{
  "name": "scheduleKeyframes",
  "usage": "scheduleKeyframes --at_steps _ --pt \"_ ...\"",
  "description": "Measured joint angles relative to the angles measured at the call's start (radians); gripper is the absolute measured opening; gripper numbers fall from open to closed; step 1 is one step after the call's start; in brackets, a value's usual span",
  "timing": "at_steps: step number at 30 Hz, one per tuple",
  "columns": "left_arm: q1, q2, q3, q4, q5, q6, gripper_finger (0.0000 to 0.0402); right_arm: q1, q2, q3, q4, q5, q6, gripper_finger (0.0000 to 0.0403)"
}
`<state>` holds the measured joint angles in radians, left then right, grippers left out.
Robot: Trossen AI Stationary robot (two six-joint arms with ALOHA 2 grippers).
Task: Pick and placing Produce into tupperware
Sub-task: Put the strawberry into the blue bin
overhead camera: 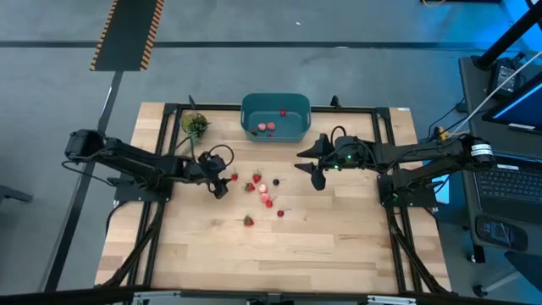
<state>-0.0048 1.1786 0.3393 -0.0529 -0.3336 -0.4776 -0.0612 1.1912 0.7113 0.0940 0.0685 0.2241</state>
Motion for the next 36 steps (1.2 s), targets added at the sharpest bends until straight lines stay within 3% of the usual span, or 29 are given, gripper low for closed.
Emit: scheduleKeyframes --at_steps 18,36 --pt "0.000 0.163 0.000 0.163 0.001 0.017 0.0245 0.000 0.000 0.000 -0.001 0.000 -0.023 0.0197" --pt "0.000 0.235 0.001 0.235 -0.027 0.018 0.0244 0.000 0.000 0.000 -0.002 0.000 -0.023 0.0197"
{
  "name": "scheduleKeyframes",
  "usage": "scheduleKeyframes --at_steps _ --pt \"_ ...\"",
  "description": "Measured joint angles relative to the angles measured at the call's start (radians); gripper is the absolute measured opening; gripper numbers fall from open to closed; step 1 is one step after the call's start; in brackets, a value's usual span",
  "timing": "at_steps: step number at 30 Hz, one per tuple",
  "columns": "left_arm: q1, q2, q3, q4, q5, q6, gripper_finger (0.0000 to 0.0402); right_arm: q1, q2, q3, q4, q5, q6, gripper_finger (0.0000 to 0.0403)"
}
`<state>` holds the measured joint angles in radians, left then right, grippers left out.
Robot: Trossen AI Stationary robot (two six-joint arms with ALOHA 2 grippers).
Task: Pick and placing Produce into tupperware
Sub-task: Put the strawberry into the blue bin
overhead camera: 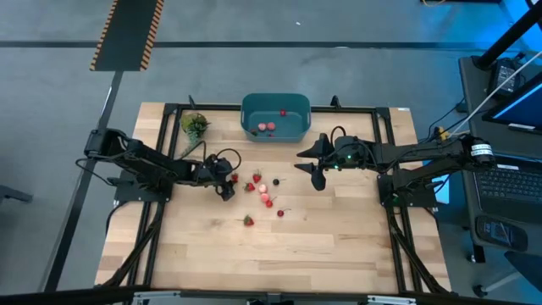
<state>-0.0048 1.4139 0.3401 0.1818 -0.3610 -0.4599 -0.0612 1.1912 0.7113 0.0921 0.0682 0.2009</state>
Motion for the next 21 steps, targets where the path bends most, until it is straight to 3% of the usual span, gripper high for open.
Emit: scheduleKeyframes --at_steps 6,21 --pt "0.000 0.000 0.000 -0.003 0.000 0.000 0.0214 0.000 0.000 0.000 0.000 0.000 0.000 0.0197" --pt "0.001 -0.032 0.029 0.017 -0.019 -0.001 0.0051 0.000 0.000 0.000 -0.009 0.000 0.000 0.0197"
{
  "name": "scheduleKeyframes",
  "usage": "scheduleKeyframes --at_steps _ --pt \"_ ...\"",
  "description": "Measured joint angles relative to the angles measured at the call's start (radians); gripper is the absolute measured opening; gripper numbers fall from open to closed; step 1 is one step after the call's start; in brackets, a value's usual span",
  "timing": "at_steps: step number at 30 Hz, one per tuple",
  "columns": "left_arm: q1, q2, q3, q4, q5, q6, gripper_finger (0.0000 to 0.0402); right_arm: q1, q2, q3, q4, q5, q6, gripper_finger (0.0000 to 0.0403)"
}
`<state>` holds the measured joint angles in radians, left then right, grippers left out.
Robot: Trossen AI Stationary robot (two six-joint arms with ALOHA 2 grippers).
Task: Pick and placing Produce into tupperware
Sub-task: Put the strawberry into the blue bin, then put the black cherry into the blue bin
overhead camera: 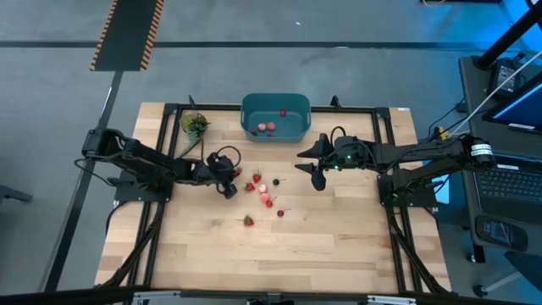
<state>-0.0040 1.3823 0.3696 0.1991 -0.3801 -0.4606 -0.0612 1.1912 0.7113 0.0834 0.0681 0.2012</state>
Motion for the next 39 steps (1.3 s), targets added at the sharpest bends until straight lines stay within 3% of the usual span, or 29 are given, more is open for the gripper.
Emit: scheduleKeyframes --at_steps 10,28,39 --pt "0.000 -0.021 0.121 -0.016 -0.003 0.138 0.0003 0.000 0.000 0.000 -0.007 0.000 0.000 0.0197" --pt "0.000 -0.021 0.140 -0.052 -0.001 0.140 0.0053 0.000 0.000 0.000 -0.007 0.000 0.000 0.0197" --pt "0.000 -0.021 0.140 -0.055 0.065 0.181 0.0151 0.000 0.000 0.000 -0.006 0.000 -0.003 0.0197"
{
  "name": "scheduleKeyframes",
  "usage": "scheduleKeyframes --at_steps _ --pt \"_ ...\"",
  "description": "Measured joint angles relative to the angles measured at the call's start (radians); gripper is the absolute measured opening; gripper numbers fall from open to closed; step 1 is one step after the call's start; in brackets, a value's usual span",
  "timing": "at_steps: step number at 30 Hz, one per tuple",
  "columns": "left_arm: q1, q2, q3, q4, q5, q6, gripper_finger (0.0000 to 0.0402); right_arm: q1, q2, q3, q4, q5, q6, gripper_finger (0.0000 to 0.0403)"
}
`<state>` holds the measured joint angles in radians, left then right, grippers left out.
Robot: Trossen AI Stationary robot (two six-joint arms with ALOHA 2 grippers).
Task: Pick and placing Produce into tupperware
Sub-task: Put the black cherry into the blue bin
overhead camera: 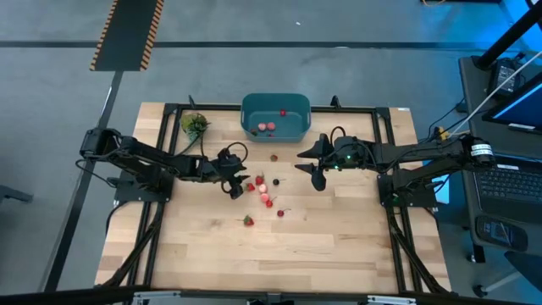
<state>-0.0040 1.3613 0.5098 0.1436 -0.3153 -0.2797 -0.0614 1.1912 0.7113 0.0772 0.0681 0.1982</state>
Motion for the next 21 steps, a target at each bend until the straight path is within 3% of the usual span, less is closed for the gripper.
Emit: scheduleKeyframes --at_steps 9,16,21 --pt "0.000 -0.119 0.000 -0.002 0.000 0.077 0.0202 0.000 0.051 0.005 0.011 -0.001 0.045 0.0197" --pt "0.000 -0.228 0.000 -0.025 -0.008 0.092 0.0208 0.000 0.253 0.073 0.010 -0.019 -0.024 0.0202" --pt "0.000 -0.244 0.000 -0.075 -0.008 0.080 0.0207 0.000 0.403 0.145 0.008 -0.020 -0.080 0.0236"
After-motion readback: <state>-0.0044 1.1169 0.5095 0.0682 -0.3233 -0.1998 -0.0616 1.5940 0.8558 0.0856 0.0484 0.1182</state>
